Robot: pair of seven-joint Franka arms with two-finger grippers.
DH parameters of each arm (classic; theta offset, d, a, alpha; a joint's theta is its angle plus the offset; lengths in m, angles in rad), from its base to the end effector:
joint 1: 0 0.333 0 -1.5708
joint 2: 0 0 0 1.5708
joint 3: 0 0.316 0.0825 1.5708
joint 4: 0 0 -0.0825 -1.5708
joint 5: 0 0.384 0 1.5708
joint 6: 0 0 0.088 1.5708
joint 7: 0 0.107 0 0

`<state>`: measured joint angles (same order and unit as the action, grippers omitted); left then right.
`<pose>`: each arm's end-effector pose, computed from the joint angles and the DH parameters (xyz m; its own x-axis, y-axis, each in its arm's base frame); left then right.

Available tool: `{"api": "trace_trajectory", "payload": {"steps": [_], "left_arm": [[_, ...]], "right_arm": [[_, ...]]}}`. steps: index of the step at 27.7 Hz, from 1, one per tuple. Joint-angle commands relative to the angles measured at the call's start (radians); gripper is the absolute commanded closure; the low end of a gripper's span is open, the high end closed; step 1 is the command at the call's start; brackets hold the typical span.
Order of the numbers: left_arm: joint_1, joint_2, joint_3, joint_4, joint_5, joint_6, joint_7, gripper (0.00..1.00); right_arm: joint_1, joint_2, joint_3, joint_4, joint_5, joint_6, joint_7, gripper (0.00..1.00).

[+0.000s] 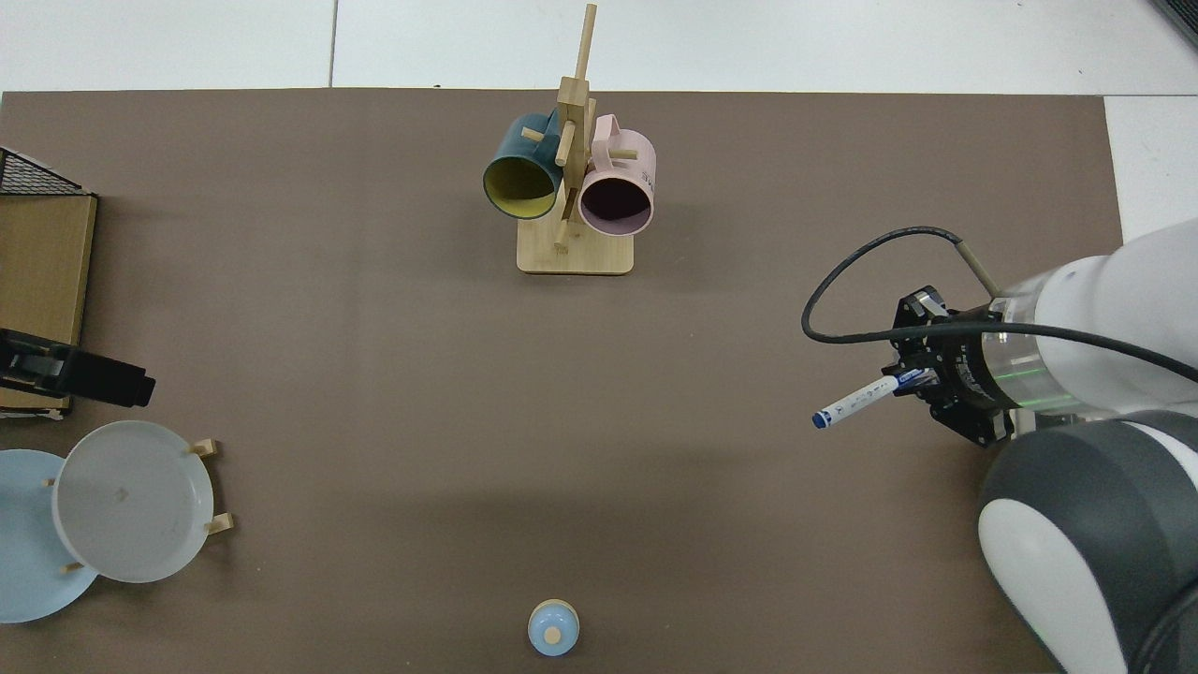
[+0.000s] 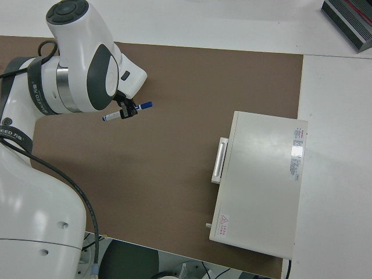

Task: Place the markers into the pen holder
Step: 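Lift the marker with the right gripper and carry it toward the middle, then bring the marker to the middle while the left gripper reaches it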

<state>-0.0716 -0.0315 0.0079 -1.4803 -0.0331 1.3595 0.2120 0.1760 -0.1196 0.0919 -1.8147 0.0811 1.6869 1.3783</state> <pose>0.5204 -0.0372 0.6657 0.9571 -0.2786 -0.0801 -0.2752 -0.9600 0.0511 0.5014 0.1482 0.5831 0.4340 -0.8982 -0.0699 -0.9005 -0.4348 -0.0045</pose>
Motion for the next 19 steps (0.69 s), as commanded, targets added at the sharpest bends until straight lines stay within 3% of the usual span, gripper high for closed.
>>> {"api": "trace_trajectory", "payload": {"steps": [1, 11, 19], "left_arm": [[-0.005, -0.021, -0.005, -0.023, -0.033, 0.029, 0.006, 0.01], [-0.008, -0.022, -0.009, -0.031, -0.169, 0.041, 0.090, 0.00], [-0.042, -0.025, -0.034, -0.058, -0.202, 0.124, 0.383, 0.06]], "right_arm": [[0.088, -0.005, 0.011, 0.015, 0.020, -0.016, 0.149, 1.00], [0.215, 0.001, 0.022, 0.028, 0.109, 0.045, 0.361, 1.00], [0.315, 0.046, 0.025, 0.028, 0.111, 0.178, 0.548, 1.00]]}}
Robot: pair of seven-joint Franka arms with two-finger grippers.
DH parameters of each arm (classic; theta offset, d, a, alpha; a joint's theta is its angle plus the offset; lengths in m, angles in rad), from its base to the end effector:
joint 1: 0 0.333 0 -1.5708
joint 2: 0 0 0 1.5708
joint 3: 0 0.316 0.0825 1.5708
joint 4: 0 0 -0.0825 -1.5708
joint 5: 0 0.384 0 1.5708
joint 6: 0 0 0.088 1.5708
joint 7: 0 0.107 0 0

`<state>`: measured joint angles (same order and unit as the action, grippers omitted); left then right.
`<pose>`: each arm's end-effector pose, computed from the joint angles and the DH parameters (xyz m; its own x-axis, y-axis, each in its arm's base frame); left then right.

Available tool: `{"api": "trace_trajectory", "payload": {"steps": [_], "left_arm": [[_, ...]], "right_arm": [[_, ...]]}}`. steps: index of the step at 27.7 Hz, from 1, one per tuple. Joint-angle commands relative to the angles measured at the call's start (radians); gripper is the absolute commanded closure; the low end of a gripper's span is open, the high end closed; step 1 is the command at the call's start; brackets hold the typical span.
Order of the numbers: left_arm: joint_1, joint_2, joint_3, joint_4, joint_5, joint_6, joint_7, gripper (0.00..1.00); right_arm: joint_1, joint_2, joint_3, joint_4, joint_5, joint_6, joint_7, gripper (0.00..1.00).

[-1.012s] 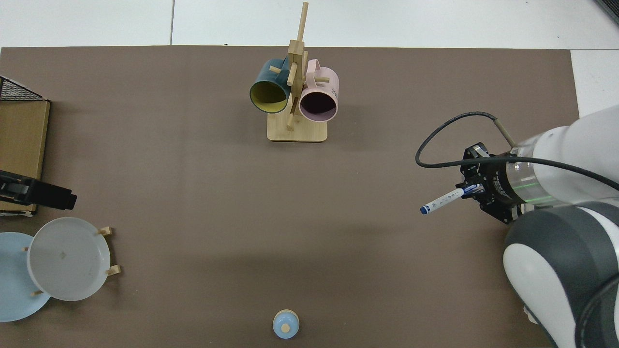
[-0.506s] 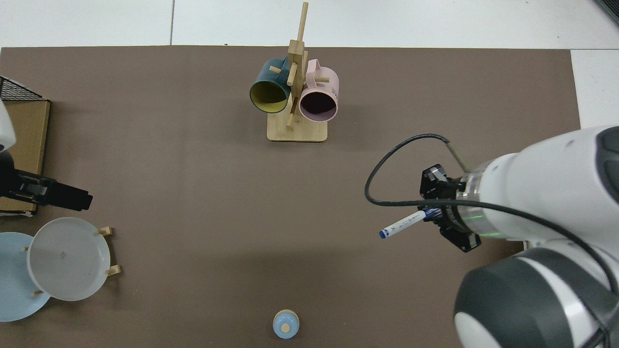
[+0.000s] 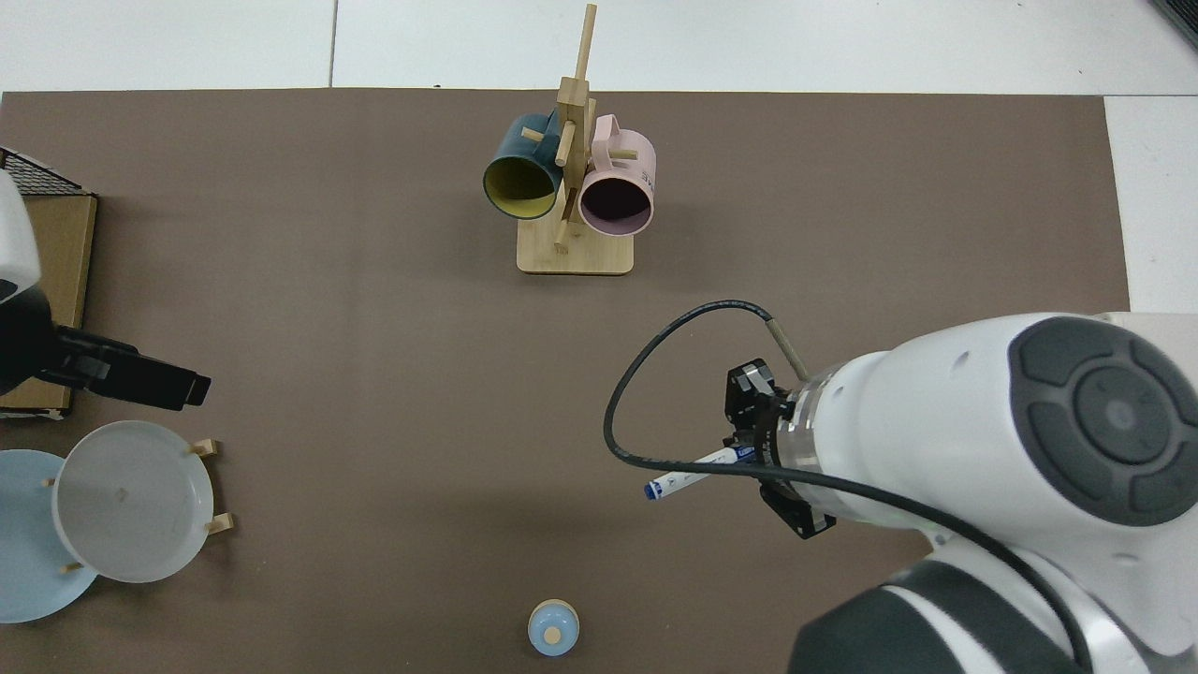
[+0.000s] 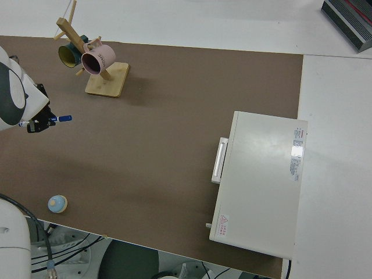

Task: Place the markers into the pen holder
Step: 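Bring the marker to the middle while the left gripper reaches it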

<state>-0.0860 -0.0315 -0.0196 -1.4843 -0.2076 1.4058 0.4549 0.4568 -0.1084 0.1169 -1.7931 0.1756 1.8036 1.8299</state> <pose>0.5211 -0.0803 0.6701 0.8328 -0.5512 0.0506 -0.5490 -0.8109 0.2024 0.4433 0.3074 0.5993 0.2818 -0.9414 -0.1852 -0.9594 -0.2734 -0.0697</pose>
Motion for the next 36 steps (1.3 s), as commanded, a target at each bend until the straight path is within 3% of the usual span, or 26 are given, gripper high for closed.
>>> {"api": "trace_trajectory", "payload": {"steps": [1, 5, 10, 18, 20, 24, 36], "left_arm": [[-0.031, -0.028, -0.013, -0.068, -0.027, 0.094, 0.181, 0.06], [-0.034, -0.076, -0.028, -0.149, -0.027, 0.162, 0.330, 0.07], [-0.055, -0.148, -0.036, -0.264, -0.027, 0.223, 0.350, 0.05], [-0.112, -0.149, -0.085, -0.301, -0.027, 0.288, 0.354, 0.06], [-0.115, -0.151, -0.097, -0.318, -0.027, 0.291, 0.355, 0.10], [-0.118, -0.153, -0.105, -0.327, -0.027, 0.305, 0.355, 0.30], [-0.164, -0.146, -0.125, -0.396, -0.032, 0.427, 0.376, 0.31]], "right_arm": [[0.036, 0.045, 0.000, 0.006, 0.016, 0.071, 0.123, 1.00], [0.065, 0.094, 0.000, 0.044, 0.007, 0.149, 0.242, 1.00], [0.103, 0.173, 0.000, 0.119, -0.011, 0.151, 0.302, 1.00], [0.148, 0.248, -0.002, 0.185, -0.064, 0.158, 0.371, 1.00], [0.149, 0.254, 0.000, 0.189, -0.071, 0.161, 0.370, 1.00], [0.149, 0.268, 0.000, 0.201, -0.071, 0.183, 0.371, 1.00], [0.148, 0.303, 0.004, 0.254, -0.062, 0.201, 0.347, 1.00]]}}
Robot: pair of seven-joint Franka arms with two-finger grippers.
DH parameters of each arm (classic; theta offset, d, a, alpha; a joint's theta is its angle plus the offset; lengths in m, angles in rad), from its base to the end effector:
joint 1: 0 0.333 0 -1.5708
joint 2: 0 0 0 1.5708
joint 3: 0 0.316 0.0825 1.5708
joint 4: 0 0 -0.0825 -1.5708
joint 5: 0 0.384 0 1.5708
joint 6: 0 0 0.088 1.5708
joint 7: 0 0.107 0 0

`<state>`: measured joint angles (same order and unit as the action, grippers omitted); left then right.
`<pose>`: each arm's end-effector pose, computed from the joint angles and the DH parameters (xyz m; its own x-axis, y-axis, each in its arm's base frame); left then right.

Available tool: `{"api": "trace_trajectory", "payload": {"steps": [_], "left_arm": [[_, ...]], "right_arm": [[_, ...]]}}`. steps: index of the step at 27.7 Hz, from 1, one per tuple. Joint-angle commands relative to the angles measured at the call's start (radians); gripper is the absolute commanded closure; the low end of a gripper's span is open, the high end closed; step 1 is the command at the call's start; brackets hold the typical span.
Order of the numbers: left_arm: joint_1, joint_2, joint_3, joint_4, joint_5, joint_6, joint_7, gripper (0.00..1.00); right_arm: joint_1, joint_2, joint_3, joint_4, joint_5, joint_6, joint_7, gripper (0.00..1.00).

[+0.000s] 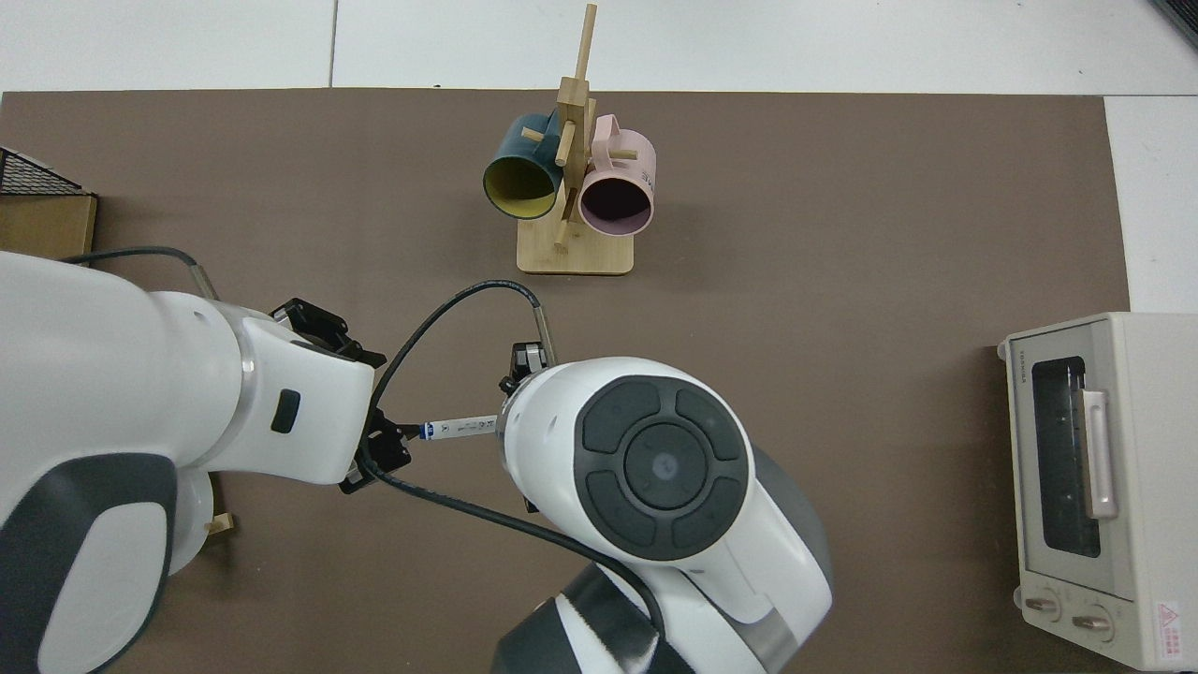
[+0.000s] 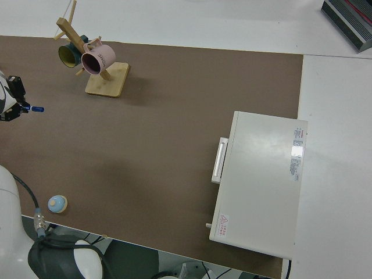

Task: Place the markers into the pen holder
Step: 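Bring the marker to the middle while the left gripper reaches it, then grasp the marker with the left gripper while the right gripper opens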

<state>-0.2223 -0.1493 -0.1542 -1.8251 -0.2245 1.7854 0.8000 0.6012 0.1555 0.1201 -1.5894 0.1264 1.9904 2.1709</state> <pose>0.4793 -0.2157 0.6035 0.4142 -0.8845 0.2148 -0.9096 -0.4104 0.0645 0.4745 0.4207 0.5660 0.0926 -0.9630 -0.2532 -0.9910 -0.0644 -0.1175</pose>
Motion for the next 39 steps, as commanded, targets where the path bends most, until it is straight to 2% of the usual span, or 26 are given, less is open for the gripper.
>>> {"api": "trace_trajectory", "payload": {"steps": [1, 7, 14, 33, 39], "left_arm": [[-0.032, -0.026, 0.010, -0.060, -0.024, 0.054, 0.039, 0.31], [-0.038, -0.027, 0.010, -0.068, -0.041, 0.068, 0.044, 0.31], [-0.038, -0.026, 0.010, -0.071, -0.041, 0.066, 0.045, 0.40], [-0.042, -0.026, -0.008, -0.071, -0.010, 0.055, 0.082, 0.41], [-0.042, -0.024, -0.008, -0.071, 0.005, 0.054, 0.179, 0.44]], "right_arm": [[0.005, 0.045, 0.001, 0.057, -0.013, 0.019, 0.001, 1.00], [0.022, 0.058, 0.001, 0.057, -0.008, 0.067, -0.002, 1.00], [0.020, 0.064, 0.001, 0.055, 0.007, 0.108, 0.000, 1.00], [0.022, 0.062, 0.001, 0.054, 0.002, 0.099, -0.020, 1.00], [0.023, 0.062, 0.001, 0.054, 0.005, 0.094, -0.033, 1.00]]}}
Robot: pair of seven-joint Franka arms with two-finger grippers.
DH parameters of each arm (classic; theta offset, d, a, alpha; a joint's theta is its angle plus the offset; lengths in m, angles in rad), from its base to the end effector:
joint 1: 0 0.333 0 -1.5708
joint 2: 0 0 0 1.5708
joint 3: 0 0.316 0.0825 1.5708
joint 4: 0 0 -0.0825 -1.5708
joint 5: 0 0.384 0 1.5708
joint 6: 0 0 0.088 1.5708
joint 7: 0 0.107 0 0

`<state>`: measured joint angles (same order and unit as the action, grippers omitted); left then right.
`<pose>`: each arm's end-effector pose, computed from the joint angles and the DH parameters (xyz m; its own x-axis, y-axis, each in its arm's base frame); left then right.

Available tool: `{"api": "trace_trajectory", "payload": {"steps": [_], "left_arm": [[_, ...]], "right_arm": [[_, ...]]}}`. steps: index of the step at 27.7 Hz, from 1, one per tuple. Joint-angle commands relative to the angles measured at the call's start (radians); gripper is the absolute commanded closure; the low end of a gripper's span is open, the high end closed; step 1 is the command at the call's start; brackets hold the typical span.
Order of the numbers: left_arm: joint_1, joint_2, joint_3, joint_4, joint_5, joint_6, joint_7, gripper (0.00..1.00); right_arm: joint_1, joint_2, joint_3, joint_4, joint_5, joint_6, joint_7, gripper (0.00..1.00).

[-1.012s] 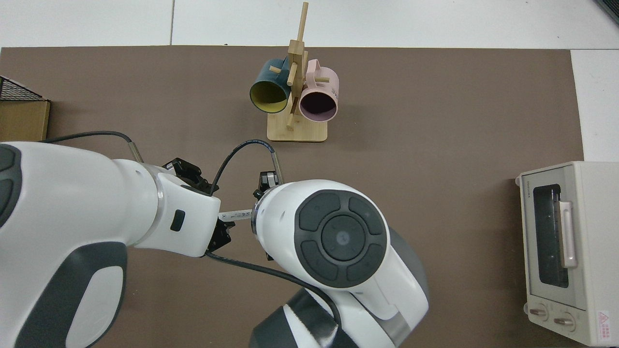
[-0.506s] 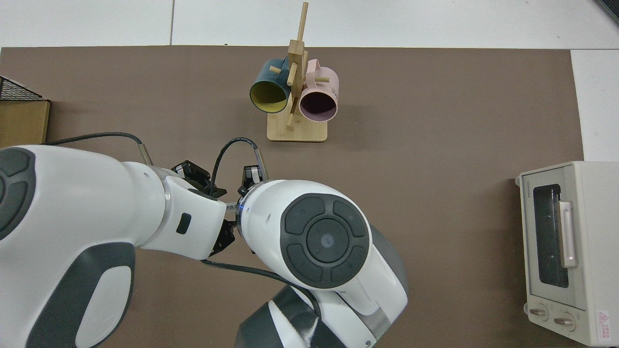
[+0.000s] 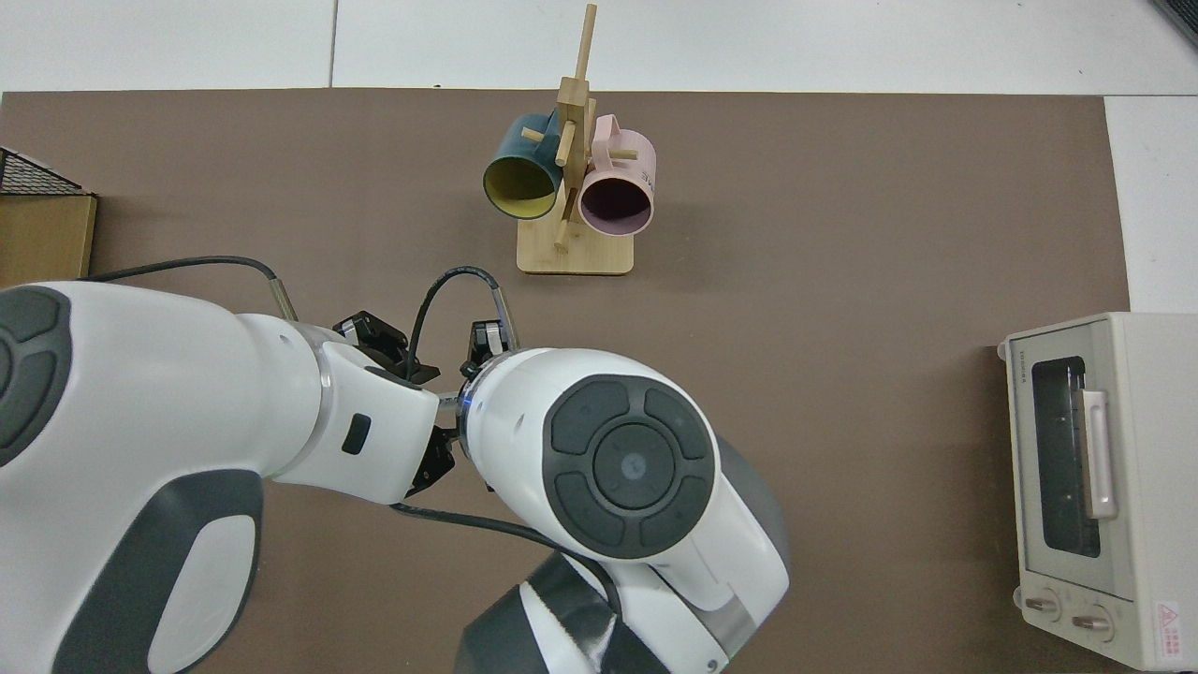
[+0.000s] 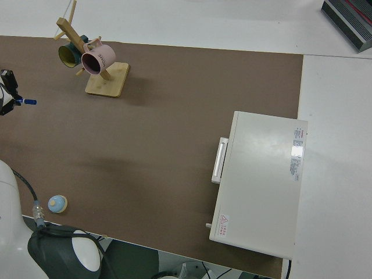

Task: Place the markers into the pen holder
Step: 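Grasp the marker with the left gripper while the right gripper opens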

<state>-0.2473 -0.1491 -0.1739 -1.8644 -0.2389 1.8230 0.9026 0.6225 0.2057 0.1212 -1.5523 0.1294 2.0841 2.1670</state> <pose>0.4703 -0.2380 0.5877 0.2889 -0.9303 0.2259 -0.9572 -0.2848 0.0512 0.4829 0.4430 0.5634 0.1187 -0.9457 -0.3026 -0.9820 -0.0667 -0.1766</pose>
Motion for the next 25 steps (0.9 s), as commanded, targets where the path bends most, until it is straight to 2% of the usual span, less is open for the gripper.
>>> {"api": "trace_trajectory", "payload": {"steps": [1, 25], "left_arm": [[-0.017, -0.023, 0.013, -0.032, 0.020, 0.016, 0.087, 0.45], [-0.017, -0.021, 0.011, -0.030, 0.059, 0.019, 0.113, 0.49]], "right_arm": [[0.002, 0.012, 0.000, 0.015, 0.003, 0.001, -0.030, 1.00], [0.002, 0.009, 0.002, 0.015, 0.001, -0.050, -0.075, 1.00]]}}
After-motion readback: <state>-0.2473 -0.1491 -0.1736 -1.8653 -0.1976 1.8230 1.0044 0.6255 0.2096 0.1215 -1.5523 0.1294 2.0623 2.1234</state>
